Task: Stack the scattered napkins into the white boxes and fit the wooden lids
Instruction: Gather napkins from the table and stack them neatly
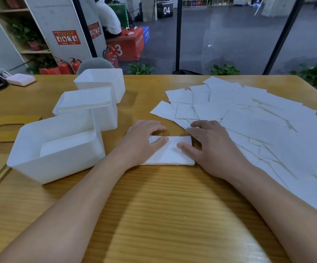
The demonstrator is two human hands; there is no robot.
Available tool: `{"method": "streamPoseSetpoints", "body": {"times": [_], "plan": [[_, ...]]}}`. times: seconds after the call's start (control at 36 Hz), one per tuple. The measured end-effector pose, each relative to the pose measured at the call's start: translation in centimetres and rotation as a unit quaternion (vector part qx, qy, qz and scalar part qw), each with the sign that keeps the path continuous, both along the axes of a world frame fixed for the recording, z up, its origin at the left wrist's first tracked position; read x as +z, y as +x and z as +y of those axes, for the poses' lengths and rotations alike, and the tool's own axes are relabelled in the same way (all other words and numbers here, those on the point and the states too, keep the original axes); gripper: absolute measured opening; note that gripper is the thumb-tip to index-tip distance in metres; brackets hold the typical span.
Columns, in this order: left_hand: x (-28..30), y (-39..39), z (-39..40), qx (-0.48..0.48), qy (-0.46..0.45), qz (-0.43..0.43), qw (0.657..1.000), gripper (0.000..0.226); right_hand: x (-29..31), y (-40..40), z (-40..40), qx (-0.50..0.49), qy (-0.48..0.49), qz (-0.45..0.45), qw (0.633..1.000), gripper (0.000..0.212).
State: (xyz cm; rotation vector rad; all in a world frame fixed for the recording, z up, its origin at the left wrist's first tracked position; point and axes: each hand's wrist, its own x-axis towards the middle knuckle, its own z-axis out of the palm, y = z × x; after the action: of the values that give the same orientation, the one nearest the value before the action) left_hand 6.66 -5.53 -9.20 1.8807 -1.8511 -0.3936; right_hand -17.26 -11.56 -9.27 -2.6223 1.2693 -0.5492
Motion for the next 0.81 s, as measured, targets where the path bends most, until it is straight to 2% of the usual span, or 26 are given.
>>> {"method": "streamPoseSetpoints", "body": {"times": [0.19, 0.33, 0.44, 0.58, 0.69, 0.81], "plan": [[0.0, 0.1, 0.0, -0.002, 0.003, -0.003, 1.000, 0.044, 0.1, -0.2, 0.2, -0.001, -0.011, 0.060, 0.998, 0.081], [-0.2, 0.1, -0.1, -0.002, 0.003, -0.002, 1.000, 0.044, 0.3, -0.1, 0.3, -0.003, -0.018, 0.069, 0.997, 0.073], [-0.1, 0.0, 0.1, -0.002, 0.004, -0.003, 1.000, 0.043, 0.3, -0.1, 0.2, -0.006, -0.011, 0.037, 0.999, 0.067], [0.2, -0.5, 0.3, -0.006, -0.011, 0.002, 1.000, 0.045, 0.6, -0.1, 0.5, 0.023, -0.017, -0.054, 0.998, 0.058], [0.3, -0.9, 0.4, -0.016, -0.032, 0.071, 0.997, 0.056, 0.9, 0.1, 1.3, 0.092, -0.013, -0.090, 0.992, 0.053], [0.9, -1.5, 0.5, -0.036, -0.052, 0.213, 0.975, 0.046, 0.9, 0.4, 2.1, 0.154, -0.012, -0.111, 0.982, 0.049]]}}
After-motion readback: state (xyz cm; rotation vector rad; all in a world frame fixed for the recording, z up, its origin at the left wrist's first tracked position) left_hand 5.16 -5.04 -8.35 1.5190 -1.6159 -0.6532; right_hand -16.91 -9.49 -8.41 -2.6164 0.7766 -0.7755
